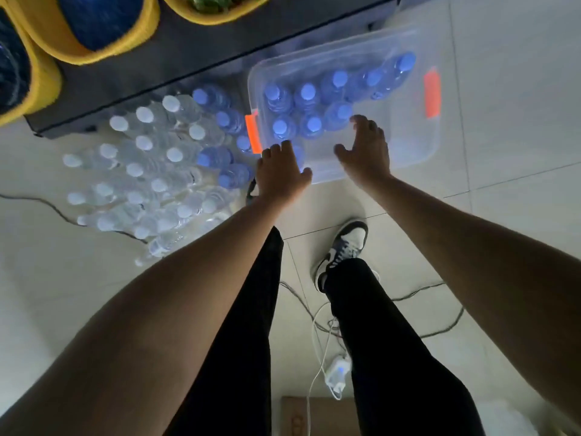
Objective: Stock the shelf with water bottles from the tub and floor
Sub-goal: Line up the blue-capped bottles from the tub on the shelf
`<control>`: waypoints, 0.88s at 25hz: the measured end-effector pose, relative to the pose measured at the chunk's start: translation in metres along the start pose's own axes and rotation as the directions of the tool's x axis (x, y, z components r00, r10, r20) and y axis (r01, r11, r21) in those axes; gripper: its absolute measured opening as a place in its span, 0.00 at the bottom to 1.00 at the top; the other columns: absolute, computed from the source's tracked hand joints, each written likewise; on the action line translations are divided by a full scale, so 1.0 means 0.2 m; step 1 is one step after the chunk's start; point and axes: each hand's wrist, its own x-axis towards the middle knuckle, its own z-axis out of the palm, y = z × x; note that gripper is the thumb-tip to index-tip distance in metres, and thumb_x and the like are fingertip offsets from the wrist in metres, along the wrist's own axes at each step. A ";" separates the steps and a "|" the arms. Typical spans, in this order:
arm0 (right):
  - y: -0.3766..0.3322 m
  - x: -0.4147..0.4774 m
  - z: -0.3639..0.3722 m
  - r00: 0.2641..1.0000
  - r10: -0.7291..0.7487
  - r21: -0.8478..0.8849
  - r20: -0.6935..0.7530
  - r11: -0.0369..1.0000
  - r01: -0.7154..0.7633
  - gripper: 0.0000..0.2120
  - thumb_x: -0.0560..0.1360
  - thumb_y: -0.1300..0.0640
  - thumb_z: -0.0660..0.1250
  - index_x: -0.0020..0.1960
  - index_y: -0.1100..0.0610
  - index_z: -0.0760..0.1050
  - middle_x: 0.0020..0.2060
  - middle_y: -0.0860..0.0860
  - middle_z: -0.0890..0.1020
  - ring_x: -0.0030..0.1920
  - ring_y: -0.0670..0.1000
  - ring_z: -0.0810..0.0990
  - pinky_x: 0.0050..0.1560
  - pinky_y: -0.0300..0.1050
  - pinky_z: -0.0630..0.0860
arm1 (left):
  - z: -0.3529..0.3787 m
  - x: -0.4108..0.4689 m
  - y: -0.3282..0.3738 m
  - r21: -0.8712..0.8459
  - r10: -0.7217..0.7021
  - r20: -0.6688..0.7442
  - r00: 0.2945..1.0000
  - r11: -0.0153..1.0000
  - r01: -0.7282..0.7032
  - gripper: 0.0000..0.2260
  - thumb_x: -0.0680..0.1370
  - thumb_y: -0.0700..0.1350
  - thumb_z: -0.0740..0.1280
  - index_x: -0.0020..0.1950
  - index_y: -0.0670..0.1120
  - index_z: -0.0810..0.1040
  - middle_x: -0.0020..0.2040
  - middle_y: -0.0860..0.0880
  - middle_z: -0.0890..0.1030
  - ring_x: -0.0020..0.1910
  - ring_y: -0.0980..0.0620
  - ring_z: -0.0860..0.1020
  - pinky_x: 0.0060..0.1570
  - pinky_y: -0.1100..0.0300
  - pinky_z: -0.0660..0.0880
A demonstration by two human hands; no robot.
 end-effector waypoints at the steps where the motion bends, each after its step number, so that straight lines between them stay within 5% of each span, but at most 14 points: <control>1: 0.01 0.10 0.06 1.000 0.027 0.034 0.011 0.999 -0.027 0.30 0.76 0.57 0.68 0.76 0.57 0.64 0.68 0.58 0.74 0.69 0.61 0.71 0.68 0.55 0.71 | 0.08 0.07 -0.03 0.101 0.018 0.014 1.000 0.995 -0.019 0.25 0.78 0.57 0.66 0.68 0.41 0.71 0.64 0.39 0.77 0.68 0.39 0.71 0.65 0.47 0.66; 4: 0.08 0.35 0.22 0.995 0.100 0.173 0.009 0.980 -0.101 0.37 0.75 0.58 0.69 0.80 0.53 0.58 0.72 0.56 0.72 0.72 0.59 0.71 0.68 0.50 0.69 | 0.27 0.24 -0.12 0.389 0.115 0.040 0.993 0.913 -0.122 0.24 0.80 0.57 0.64 0.68 0.40 0.73 0.62 0.39 0.79 0.70 0.40 0.68 0.71 0.44 0.59; 7: 0.17 0.52 0.33 0.996 0.088 0.195 0.004 0.977 -0.087 0.38 0.75 0.56 0.72 0.80 0.53 0.58 0.73 0.54 0.73 0.72 0.57 0.73 0.69 0.47 0.68 | 0.37 0.33 -0.15 0.453 0.182 -0.045 0.982 0.880 -0.142 0.20 0.76 0.51 0.68 0.63 0.41 0.76 0.52 0.42 0.84 0.63 0.40 0.74 0.65 0.44 0.57; 11: 0.20 0.61 0.39 0.992 0.092 0.279 -0.081 0.958 -0.066 0.33 0.73 0.52 0.74 0.73 0.57 0.65 0.66 0.52 0.80 0.65 0.57 0.78 0.62 0.46 0.74 | 0.36 0.36 -0.08 0.347 0.281 -0.095 0.955 0.909 -0.233 0.14 0.75 0.50 0.69 0.56 0.43 0.78 0.46 0.43 0.84 0.51 0.40 0.80 0.55 0.49 0.67; 16: 0.23 0.53 0.37 0.978 0.145 0.312 -0.148 0.946 -0.093 0.28 0.72 0.52 0.72 0.71 0.53 0.69 0.60 0.50 0.83 0.60 0.56 0.80 0.57 0.45 0.74 | 0.30 0.37 0.02 0.114 0.186 -0.093 0.978 0.978 -0.175 0.14 0.79 0.49 0.65 0.60 0.43 0.76 0.50 0.42 0.82 0.57 0.40 0.77 0.53 0.50 0.70; 22: 0.17 0.16 0.15 0.978 0.156 0.344 -0.137 0.934 -0.101 0.27 0.71 0.53 0.73 0.69 0.50 0.70 0.59 0.50 0.83 0.59 0.58 0.80 0.59 0.55 0.77 | -0.02 0.13 0.15 -0.101 0.098 -0.131 0.987 0.989 -0.111 0.18 0.80 0.50 0.65 0.68 0.44 0.75 0.52 0.41 0.81 0.58 0.41 0.77 0.51 0.50 0.73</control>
